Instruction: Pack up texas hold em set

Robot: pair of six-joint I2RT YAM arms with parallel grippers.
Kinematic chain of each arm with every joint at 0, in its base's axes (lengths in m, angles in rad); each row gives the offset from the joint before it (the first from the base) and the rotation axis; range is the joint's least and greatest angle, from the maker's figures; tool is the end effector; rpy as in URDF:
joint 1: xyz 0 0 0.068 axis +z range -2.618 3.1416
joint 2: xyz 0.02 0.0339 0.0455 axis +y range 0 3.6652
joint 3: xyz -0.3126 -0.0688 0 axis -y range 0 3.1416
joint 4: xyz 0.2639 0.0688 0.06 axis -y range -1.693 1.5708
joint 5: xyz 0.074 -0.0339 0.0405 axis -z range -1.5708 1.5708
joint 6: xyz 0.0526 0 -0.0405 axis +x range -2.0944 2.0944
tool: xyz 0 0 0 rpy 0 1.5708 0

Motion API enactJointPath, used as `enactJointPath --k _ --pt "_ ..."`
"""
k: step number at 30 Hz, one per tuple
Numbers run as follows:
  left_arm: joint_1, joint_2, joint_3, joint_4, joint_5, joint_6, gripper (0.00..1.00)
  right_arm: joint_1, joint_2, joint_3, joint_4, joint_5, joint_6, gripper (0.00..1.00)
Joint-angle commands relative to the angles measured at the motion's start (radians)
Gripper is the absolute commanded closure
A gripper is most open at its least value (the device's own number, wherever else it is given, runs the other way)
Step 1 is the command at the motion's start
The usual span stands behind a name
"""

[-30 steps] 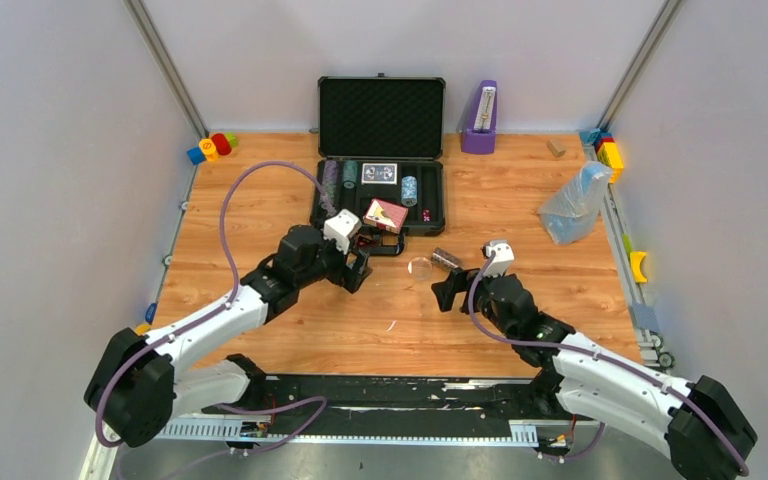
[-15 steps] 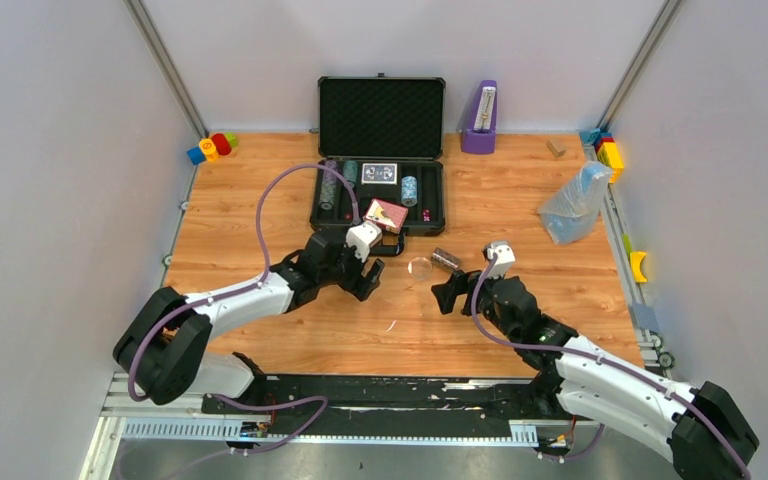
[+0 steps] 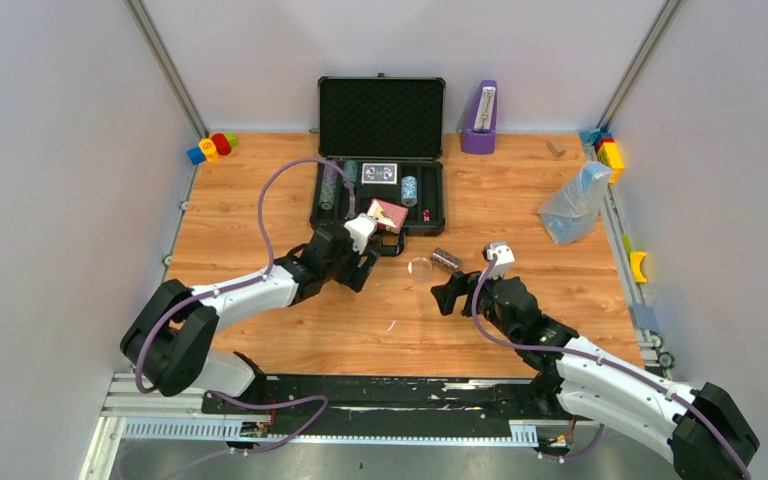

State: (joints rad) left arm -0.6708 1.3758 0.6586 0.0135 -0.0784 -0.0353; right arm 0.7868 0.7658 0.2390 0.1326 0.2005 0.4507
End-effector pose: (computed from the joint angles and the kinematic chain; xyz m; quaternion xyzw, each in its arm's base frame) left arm 0.2330 -0.1796 0.2101 0.2677 0.8665 -0.1118 0.4062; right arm 0.1267 0.1122 0.2011 -0.0837 0.8253 0.2524 0.4981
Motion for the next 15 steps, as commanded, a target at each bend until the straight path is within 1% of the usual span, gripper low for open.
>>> enactJointPath --k 1,5,11,12,13,15 --pt "0.005 0.056 0.069 -0.044 -0.001 -0.017 0.14 -0.001 0.002 -0.005 0.043 0.003 -0.012 0.09" --pt "0.006 0.097 0.106 -0.08 0.02 -0.018 0.15 -0.001 0.001 -0.006 0.042 0.005 -0.012 0.09" --pt "0.006 0.138 0.136 -0.115 0.031 -0.026 0.26 -0.001 0.015 0.0 0.041 0.007 -0.012 0.09" --pt "0.007 0.146 0.142 -0.128 0.036 -0.025 0.31 -0.001 0.016 0.002 0.04 0.009 -0.012 0.09" --pt "0.007 0.16 0.155 -0.134 0.054 -0.022 0.33 -0.001 0.016 0.001 0.039 0.011 -0.012 0.09" --pt "0.005 0.176 0.167 -0.142 0.094 -0.016 0.46 -0.001 0.015 0.001 0.038 0.012 -0.01 0.09"
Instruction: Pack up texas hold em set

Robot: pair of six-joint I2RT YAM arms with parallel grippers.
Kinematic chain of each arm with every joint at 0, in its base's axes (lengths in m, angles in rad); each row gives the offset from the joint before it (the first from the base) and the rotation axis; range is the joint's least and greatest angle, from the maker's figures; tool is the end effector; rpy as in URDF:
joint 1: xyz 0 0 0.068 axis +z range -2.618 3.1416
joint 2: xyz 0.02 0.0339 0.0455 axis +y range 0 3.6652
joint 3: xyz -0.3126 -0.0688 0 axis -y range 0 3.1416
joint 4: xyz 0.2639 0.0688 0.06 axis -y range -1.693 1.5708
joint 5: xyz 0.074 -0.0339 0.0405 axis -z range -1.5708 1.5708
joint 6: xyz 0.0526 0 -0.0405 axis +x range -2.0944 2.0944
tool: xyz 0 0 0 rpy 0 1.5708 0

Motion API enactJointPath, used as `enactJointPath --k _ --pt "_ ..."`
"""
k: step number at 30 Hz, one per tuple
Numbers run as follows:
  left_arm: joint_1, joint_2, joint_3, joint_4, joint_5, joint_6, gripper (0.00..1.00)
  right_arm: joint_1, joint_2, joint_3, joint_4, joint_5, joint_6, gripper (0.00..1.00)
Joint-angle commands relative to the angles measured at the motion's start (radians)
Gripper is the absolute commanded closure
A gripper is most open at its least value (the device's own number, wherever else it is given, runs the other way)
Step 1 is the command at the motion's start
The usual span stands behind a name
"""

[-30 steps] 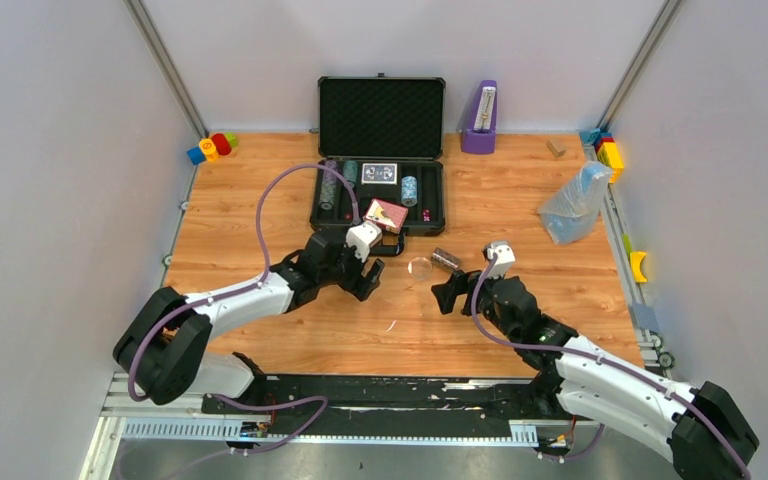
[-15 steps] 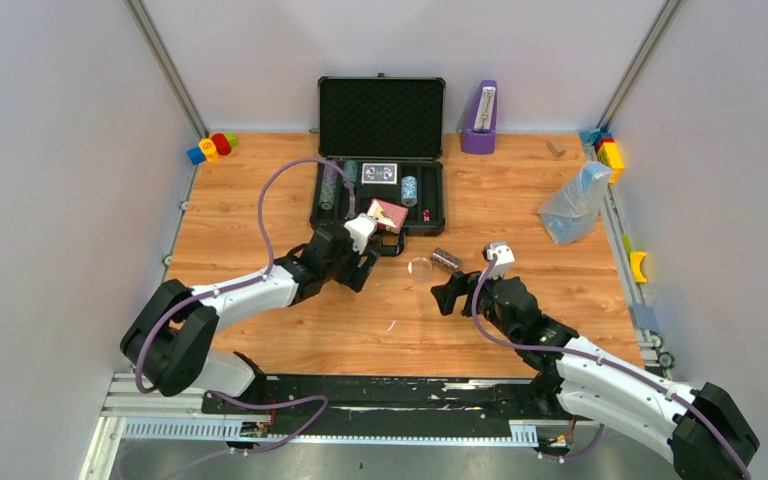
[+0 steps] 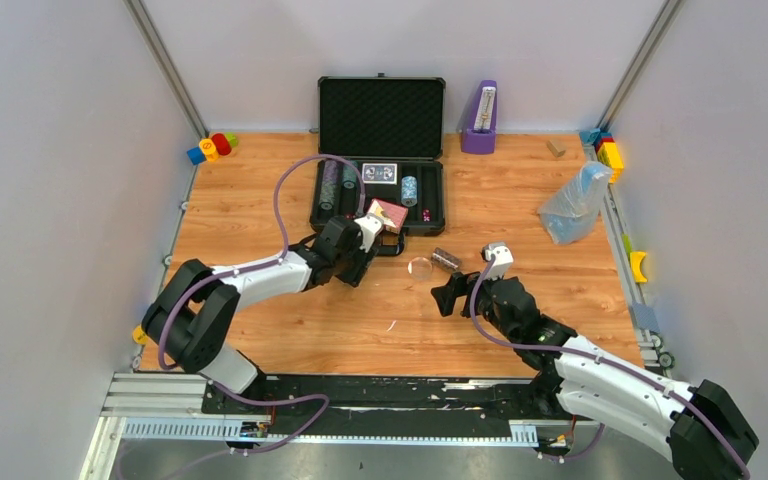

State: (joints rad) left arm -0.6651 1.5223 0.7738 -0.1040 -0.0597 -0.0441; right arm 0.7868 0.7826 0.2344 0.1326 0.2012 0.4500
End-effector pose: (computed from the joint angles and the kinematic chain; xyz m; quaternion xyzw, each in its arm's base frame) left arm 0.2555 -0.1964 0.1949 0.2759 0.8942 -0.0958 0.3392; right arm 0.1273 0.1127 0.1969 -0.0856 0.8309 0.2464 0.4914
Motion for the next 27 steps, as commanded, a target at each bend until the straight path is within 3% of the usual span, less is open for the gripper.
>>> enactJointPath --k 1,10,12,13,15,27 --pt "-0.001 0.034 0.053 -0.024 0.09 -0.004 0.48 -0.001 -0.003 0.006 0.037 0.013 -0.01 0.09" --pt "-0.001 0.011 0.067 -0.005 0.22 -0.06 0.63 -0.001 -0.005 0.008 0.03 0.015 -0.006 0.09" --pt "-0.001 0.019 0.088 -0.034 0.233 -0.067 0.54 -0.001 -0.008 0.007 0.03 0.015 -0.007 0.1" --pt "-0.001 0.021 0.102 -0.044 0.255 -0.064 0.41 -0.001 -0.009 0.006 0.03 0.015 -0.005 0.1" --pt "-0.001 0.021 0.119 -0.078 0.264 -0.052 0.26 -0.001 -0.01 0.006 0.03 0.014 -0.004 0.1" --pt "-0.021 0.03 0.16 -0.21 0.193 -0.022 0.24 -0.001 -0.002 0.007 0.033 0.017 -0.005 0.1"
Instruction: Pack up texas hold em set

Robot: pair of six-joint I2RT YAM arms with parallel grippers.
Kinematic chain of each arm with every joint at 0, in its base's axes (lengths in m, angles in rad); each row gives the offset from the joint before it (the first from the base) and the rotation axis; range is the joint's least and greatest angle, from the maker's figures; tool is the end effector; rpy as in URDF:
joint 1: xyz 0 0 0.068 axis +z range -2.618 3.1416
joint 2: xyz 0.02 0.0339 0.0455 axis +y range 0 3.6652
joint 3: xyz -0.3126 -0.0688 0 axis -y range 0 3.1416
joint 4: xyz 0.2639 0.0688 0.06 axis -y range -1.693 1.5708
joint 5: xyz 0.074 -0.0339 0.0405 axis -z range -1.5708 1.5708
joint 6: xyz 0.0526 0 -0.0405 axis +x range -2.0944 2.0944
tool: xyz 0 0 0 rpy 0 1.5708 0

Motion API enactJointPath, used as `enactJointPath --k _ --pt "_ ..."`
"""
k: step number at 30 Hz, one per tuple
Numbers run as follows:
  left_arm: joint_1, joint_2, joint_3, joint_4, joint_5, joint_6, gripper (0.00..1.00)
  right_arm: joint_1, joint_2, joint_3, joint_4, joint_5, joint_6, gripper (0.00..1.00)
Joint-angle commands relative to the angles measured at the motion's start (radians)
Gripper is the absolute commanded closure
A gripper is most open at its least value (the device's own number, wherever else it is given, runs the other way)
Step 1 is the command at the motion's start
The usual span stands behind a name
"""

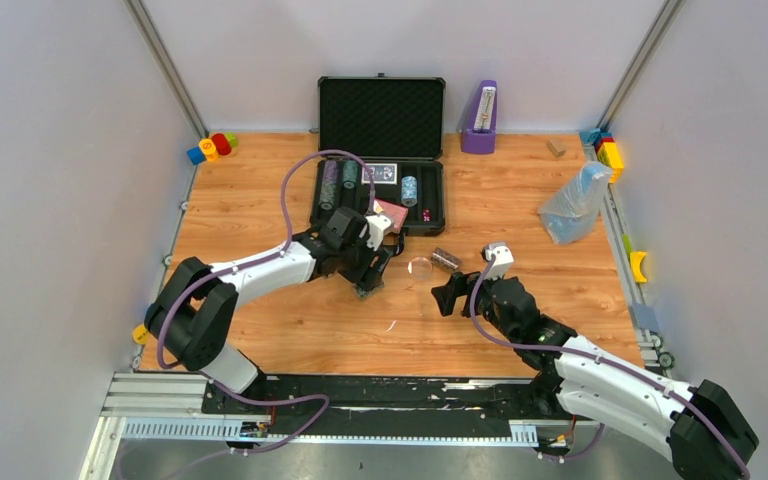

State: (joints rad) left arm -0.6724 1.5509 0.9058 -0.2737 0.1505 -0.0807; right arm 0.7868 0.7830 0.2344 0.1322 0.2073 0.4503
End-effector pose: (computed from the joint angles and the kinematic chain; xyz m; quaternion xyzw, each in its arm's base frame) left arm 0.2589 -0.2162 0.2151 0.2984 0.8966 -0.1837 0.2708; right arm 0.1275 0.1125 0.1968 -0.0839 0.8312 0.2441 0.4925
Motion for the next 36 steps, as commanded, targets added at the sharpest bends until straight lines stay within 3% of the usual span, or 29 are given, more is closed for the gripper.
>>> enactJointPath --k 1,10,12,14,17,23,31,36 --pt "-0.015 0.003 0.028 -0.042 -0.025 0.016 0.25 -0.002 -0.002 0.008 0.035 0.01 -0.005 0.1" --pt "-0.042 0.025 0.056 -0.086 -0.037 0.027 0.26 -0.001 -0.007 0.008 0.027 0.012 -0.005 0.1" --pt "-0.051 0.032 0.061 -0.099 -0.049 0.025 0.31 -0.001 -0.01 0.008 0.026 0.011 -0.005 0.1" --pt "-0.055 0.038 0.06 -0.103 -0.063 0.019 0.42 -0.001 -0.014 0.008 0.026 0.01 -0.005 0.1" --pt "-0.059 0.041 0.056 -0.1 -0.08 0.007 0.48 -0.001 -0.018 0.006 0.023 0.01 -0.005 0.1" --pt "-0.068 0.055 0.043 -0.075 -0.074 0.007 0.33 -0.001 -0.021 0.006 0.02 0.011 -0.005 0.1" --pt "-0.069 0.044 0.049 -0.063 -0.084 -0.022 0.71 -0.001 -0.025 0.006 0.018 0.013 -0.005 0.1" --pt "-0.051 -0.041 0.05 -0.017 -0.105 -0.112 0.85 -0.001 -0.03 0.004 0.017 0.012 -0.002 0.1"
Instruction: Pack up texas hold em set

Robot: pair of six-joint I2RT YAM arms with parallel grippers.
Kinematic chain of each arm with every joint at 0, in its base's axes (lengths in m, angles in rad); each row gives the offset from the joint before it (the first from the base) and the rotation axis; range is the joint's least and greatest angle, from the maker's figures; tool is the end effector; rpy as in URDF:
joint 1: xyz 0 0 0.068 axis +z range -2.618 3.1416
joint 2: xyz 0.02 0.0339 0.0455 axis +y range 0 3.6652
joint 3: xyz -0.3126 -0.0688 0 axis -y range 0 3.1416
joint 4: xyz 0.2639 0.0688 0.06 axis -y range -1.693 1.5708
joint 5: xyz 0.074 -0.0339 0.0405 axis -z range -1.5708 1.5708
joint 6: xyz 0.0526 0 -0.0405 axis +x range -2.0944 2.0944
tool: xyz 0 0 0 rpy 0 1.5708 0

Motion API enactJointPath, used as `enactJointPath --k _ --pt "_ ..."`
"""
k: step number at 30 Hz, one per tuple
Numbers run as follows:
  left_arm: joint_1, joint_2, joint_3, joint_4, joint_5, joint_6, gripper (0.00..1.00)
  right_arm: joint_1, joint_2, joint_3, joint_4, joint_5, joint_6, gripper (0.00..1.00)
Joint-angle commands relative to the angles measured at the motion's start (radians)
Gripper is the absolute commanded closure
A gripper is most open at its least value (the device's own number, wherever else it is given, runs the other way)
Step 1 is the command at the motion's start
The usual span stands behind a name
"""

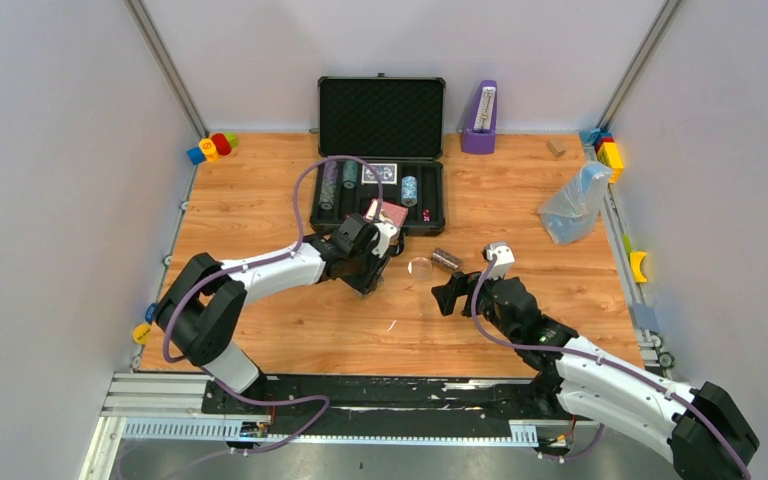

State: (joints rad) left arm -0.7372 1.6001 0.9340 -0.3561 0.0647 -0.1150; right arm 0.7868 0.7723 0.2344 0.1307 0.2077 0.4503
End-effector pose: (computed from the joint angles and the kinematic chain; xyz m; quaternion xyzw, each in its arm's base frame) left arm 0.2492 -0.2309 0.2021 0.3028 0.9132 -0.1402 0.2337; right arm 0.1268 0.1118 0.1983 -0.0830 0.8288 0.2464 0.4955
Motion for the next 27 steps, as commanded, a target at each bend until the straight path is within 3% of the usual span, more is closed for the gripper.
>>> enactJointPath --k 1,9,17,27 --pt "0.031 -0.096 0.039 0.063 -0.019 -0.088 0.87 -0.001 -0.021 0.004 0.018 0.012 -0.003 0.1" --pt "0.13 -0.116 0.178 0.003 -0.106 -0.163 1.0 -0.002 -0.028 0.003 0.015 0.007 0.001 0.1" --pt "0.252 -0.066 0.332 0.011 -0.163 -0.209 1.0 -0.001 -0.022 -0.002 0.027 -0.002 0.008 0.1" --pt "0.347 0.148 0.536 -0.017 -0.151 -0.22 1.0 -0.001 0.001 0.003 0.032 0.005 0.008 0.1"
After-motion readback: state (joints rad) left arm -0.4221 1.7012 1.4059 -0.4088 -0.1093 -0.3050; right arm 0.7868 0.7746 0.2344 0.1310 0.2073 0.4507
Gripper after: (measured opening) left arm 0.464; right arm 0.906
